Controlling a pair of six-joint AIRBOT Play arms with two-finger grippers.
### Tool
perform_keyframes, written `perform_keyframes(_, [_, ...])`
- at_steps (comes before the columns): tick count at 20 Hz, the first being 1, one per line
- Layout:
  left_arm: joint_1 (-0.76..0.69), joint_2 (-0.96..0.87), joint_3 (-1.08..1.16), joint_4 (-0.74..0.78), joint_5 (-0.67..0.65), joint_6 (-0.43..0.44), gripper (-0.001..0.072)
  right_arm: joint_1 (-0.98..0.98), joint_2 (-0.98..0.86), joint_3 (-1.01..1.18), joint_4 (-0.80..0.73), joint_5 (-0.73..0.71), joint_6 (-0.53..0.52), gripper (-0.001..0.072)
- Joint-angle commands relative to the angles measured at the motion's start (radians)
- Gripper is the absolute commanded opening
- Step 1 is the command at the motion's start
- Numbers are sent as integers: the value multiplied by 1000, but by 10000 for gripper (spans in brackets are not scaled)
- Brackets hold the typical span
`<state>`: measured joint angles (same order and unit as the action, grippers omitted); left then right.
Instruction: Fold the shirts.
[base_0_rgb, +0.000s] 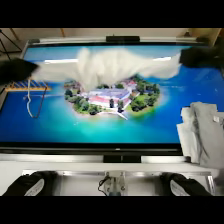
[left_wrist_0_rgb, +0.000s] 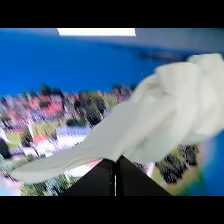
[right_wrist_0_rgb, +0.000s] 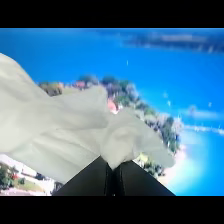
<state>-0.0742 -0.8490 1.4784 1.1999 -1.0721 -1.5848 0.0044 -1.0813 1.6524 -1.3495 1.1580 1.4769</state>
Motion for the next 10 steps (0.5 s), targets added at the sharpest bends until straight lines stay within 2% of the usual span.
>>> perform_keyframes(1, [79,98,183,144,3,-2,30,-11,181,46,-52,-32,-4,61])
perform_keyframes(6, [106,125,153,188,-231,-1,30,-11,247,45,-143,177,23,61])
perform_keyframes(8, [106,124,119,247,-200,2,30,-11,228,41,-211,251,29,61])
perform_keyframes(10, [106,120,103,281,-121,-3,30,-11,207,41,-266,258,40,61])
